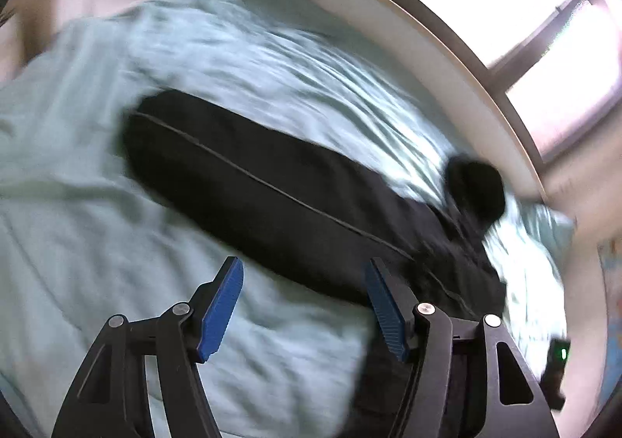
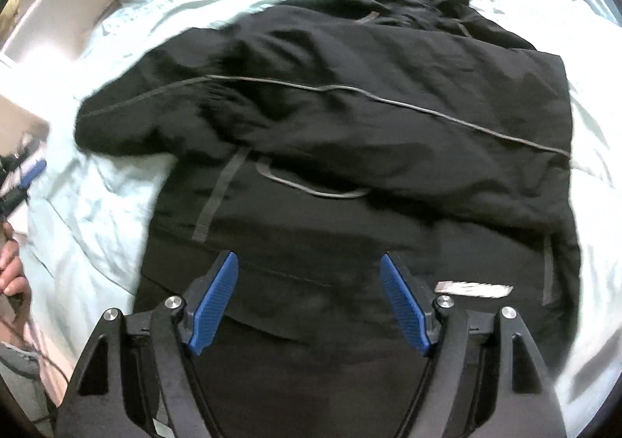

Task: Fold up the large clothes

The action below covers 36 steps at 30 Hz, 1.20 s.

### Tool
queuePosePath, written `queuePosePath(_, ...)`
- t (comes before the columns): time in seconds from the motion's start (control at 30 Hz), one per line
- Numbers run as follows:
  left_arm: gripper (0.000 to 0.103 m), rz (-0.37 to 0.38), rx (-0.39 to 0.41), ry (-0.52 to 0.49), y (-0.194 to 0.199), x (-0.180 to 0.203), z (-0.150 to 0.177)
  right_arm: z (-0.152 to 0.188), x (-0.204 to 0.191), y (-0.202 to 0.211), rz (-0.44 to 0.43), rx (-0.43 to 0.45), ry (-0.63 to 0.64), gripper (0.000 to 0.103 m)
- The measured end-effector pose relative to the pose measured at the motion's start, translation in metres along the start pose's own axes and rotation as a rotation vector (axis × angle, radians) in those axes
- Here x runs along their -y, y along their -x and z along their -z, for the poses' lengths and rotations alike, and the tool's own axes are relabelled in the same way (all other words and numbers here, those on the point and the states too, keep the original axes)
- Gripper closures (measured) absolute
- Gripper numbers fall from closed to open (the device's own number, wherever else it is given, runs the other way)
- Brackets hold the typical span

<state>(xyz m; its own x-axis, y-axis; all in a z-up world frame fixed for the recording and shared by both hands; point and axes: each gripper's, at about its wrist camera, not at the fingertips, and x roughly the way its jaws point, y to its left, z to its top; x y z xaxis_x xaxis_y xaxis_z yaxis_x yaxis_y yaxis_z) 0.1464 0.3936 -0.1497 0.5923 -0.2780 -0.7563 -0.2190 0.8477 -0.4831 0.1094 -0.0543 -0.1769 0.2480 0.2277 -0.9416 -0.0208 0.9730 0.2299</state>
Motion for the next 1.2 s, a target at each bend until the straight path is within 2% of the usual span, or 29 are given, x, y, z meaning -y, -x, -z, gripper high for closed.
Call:
queuePosePath(0.07,0.036,0.004,0.022,0.050,0.005,-0.044,-0.027,0.003,-0.027,-0.007,-0.007,0.009,-0.021,0.025)
queuePosePath(0.13,0.036,-0.010,0.027,0.072,0.000,-0.071,-0.046,0.001,-0.042,-0.011,-0.007,0.005,-0.026,0.025)
queuePosePath(0.3,0.036,0.016,-0.030,0.207,-0.049,-0.142,-0.085,0.000,-0.068,-0.015,0.079,-0.027,0.002,0.025)
queuePosePath(0.4,0.036,0.039,-0.046,0.260,-0.079,-0.165,-0.091,-0.004,-0.071,-0.022,0.115,-0.059,0.011,0.025)
queuePosePath(0.53,0.036,-0.003,-0.078,0.288,-0.116,-0.183,-0.093,-0.012,-0.074,-0.035,0.145,-0.099,0.037,0.025)
queuePosePath(0.6,0.036,0.011,-0.076,0.304,-0.127,-0.187,-0.092,-0.018,-0.078,-0.044,0.154,-0.119,0.055,0.025)
queuePosePath(0.7,0.038,0.021,-0.044,0.286,-0.129,-0.182,-0.094,-0.025,-0.082,-0.058,0.155,-0.145,0.069,0.025)
queuePosePath(0.73,0.045,0.007,-0.027,0.258,-0.127,-0.177,-0.096,-0.028,-0.083,-0.063,0.146,-0.154,0.069,0.025)
queuePosePath(0.77,0.063,-0.034,-0.013,0.211,-0.124,-0.168,-0.097,-0.030,-0.085,-0.067,0.138,-0.163,0.068,0.025)
queuePosePath(0.8,0.076,-0.077,0.000,0.160,-0.120,-0.159,-0.098,-0.032,-0.085,-0.071,0.130,-0.170,0.067,0.025)
queuePosePath(0.87,0.082,-0.114,0.034,0.110,-0.108,-0.146,-0.098,-0.035,-0.086,-0.076,0.120,-0.177,0.067,0.025)
queuePosePath(0.97,0.085,-0.179,0.133,0.020,-0.071,-0.112,-0.091,-0.037,-0.086,-0.078,0.108,-0.179,0.066,0.025)
queuePosePath(1.0,0.094,-0.184,0.158,-0.004,-0.060,-0.101,-0.088,-0.037,-0.085,-0.079,0.102,-0.181,0.062,0.025)
queuePosePath(1.13,0.095,-0.173,0.216,-0.063,-0.031,-0.067,-0.083,-0.035,-0.075,-0.081,0.077,-0.188,0.033,0.025)
queuePosePath(1.2,0.095,-0.093,0.220,-0.076,-0.024,-0.054,-0.085,-0.034,-0.069,-0.081,0.054,-0.189,0.009,0.025)
